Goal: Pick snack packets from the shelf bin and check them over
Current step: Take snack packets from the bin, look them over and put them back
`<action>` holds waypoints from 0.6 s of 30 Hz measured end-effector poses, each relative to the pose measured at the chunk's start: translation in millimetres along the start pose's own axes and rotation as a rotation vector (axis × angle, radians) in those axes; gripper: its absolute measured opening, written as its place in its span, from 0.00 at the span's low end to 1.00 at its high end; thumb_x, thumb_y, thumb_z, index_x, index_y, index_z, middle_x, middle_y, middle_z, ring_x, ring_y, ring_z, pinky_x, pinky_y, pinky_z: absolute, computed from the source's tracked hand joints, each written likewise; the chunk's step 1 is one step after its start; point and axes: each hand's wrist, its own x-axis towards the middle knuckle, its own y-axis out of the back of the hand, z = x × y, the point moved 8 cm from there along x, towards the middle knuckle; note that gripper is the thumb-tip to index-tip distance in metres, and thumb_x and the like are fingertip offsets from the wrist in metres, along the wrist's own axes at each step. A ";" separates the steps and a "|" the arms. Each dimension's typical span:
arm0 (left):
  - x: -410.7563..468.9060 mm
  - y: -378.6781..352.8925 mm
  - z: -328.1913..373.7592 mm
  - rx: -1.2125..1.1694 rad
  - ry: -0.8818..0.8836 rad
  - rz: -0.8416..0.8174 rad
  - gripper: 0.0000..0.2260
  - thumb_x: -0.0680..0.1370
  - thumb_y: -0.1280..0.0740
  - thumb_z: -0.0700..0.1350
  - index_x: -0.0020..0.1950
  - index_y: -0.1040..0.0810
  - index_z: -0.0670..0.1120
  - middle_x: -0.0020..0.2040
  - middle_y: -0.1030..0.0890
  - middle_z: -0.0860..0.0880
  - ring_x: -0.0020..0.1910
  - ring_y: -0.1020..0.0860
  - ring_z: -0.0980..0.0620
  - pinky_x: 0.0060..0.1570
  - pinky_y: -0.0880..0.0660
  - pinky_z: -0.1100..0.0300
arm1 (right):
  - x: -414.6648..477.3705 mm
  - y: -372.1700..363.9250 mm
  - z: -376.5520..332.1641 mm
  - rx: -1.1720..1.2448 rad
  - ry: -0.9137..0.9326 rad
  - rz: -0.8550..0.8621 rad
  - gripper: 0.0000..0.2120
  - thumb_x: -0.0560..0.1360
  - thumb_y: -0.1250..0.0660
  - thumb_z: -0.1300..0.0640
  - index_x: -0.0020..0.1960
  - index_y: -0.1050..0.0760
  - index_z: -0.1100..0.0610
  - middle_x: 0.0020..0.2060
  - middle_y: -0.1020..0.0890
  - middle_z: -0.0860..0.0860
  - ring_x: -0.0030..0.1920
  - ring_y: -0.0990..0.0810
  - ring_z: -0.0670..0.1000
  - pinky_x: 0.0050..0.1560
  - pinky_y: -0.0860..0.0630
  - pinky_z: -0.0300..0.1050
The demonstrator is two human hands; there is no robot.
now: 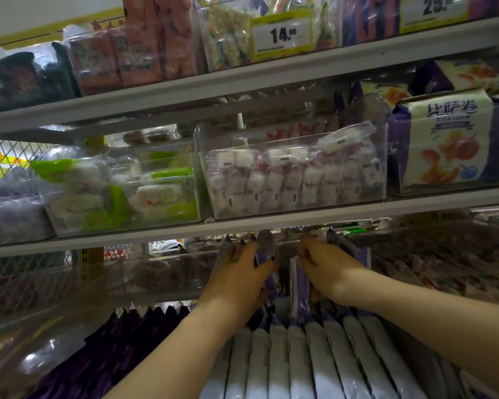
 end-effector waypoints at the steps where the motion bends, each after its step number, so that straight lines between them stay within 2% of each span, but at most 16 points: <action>1: 0.6 0.1 1.8 0.029 -0.020 0.008 0.22 0.81 0.39 0.51 0.74 0.38 0.56 0.75 0.46 0.47 0.74 0.43 0.42 0.71 0.42 0.53 | -2.9 0.1 -0.2 -0.008 0.011 -0.009 0.11 0.82 0.44 0.54 0.40 0.38 0.48 0.37 0.27 0.48 0.35 0.27 0.48 0.39 0.29 0.45; 3: 1.5 -1.5 6.7 0.070 -0.069 0.018 0.21 0.81 0.40 0.52 0.74 0.37 0.56 0.74 0.45 0.47 0.73 0.43 0.41 0.72 0.44 0.53 | -6.7 -0.1 -5.3 -0.035 0.061 -0.036 0.08 0.81 0.44 0.53 0.43 0.37 0.47 0.38 0.27 0.47 0.37 0.27 0.48 0.38 0.30 0.45; 5: 1.0 -2.0 9.6 0.075 -0.094 0.030 0.20 0.81 0.40 0.52 0.73 0.35 0.56 0.73 0.43 0.48 0.73 0.43 0.40 0.71 0.42 0.53 | -7.0 -0.4 -9.5 -0.059 0.077 -0.068 0.02 0.80 0.42 0.50 0.51 0.34 0.47 0.42 0.25 0.44 0.43 0.24 0.49 0.43 0.27 0.46; 7: -0.3 0.7 9.3 0.019 -0.094 0.056 0.19 0.80 0.37 0.50 0.71 0.31 0.55 0.73 0.41 0.47 0.72 0.41 0.40 0.67 0.37 0.54 | -7.5 -4.0 -14.7 -0.080 0.084 -0.116 0.18 0.75 0.36 0.42 0.62 0.34 0.44 0.53 0.23 0.43 0.53 0.23 0.50 0.53 0.24 0.47; 9: -2.1 4.7 7.1 -0.062 -0.074 0.089 0.19 0.79 0.35 0.48 0.70 0.28 0.53 0.72 0.37 0.47 0.69 0.36 0.42 0.61 0.33 0.56 | -6.3 -12.5 -19.5 -0.050 0.080 -0.165 0.29 0.69 0.30 0.40 0.67 0.34 0.42 0.62 0.25 0.43 0.60 0.24 0.50 0.58 0.24 0.48; 10: -3.1 5.8 5.9 -0.093 -0.062 0.104 0.19 0.78 0.34 0.46 0.70 0.28 0.53 0.71 0.35 0.47 0.68 0.34 0.43 0.59 0.32 0.58 | -5.7 -15.6 -21.1 -0.044 0.078 -0.166 0.30 0.67 0.27 0.42 0.66 0.33 0.43 0.62 0.24 0.45 0.60 0.23 0.50 0.59 0.23 0.49; 12: -4.0 6.1 3.7 -0.150 -0.044 0.130 0.20 0.77 0.32 0.45 0.69 0.27 0.53 0.69 0.34 0.48 0.66 0.32 0.46 0.55 0.34 0.65 | -3.7 -15.9 -18.6 -0.057 0.071 -0.117 0.22 0.67 0.26 0.47 0.58 0.29 0.46 0.58 0.22 0.47 0.58 0.22 0.52 0.57 0.23 0.48; 14: -4.4 6.1 0.0 -0.201 -0.016 0.135 0.19 0.78 0.32 0.46 0.68 0.26 0.53 0.69 0.34 0.49 0.65 0.32 0.50 0.53 0.38 0.70 | -7.8 -7.1 -13.3 -0.043 0.058 -0.037 0.17 0.68 0.26 0.49 0.51 0.30 0.46 0.55 0.22 0.48 0.55 0.22 0.51 0.54 0.23 0.46; 15: -4.3 6.1 -1.5 -0.218 -0.006 0.131 0.18 0.78 0.33 0.47 0.69 0.27 0.53 0.69 0.34 0.50 0.66 0.32 0.50 0.54 0.37 0.70 | -12.2 0.2 -11.9 -0.037 0.062 0.010 0.17 0.68 0.26 0.48 0.51 0.31 0.46 0.54 0.22 0.48 0.54 0.22 0.51 0.52 0.23 0.44; 18: -3.4 4.0 0.3 -0.159 -0.027 0.095 0.18 0.80 0.37 0.49 0.71 0.29 0.55 0.72 0.38 0.49 0.68 0.33 0.47 0.62 0.32 0.59 | -35.4 27.7 -16.9 -0.133 0.113 0.190 0.21 0.66 0.25 0.44 0.52 0.31 0.46 0.49 0.23 0.45 0.51 0.22 0.49 0.47 0.25 0.42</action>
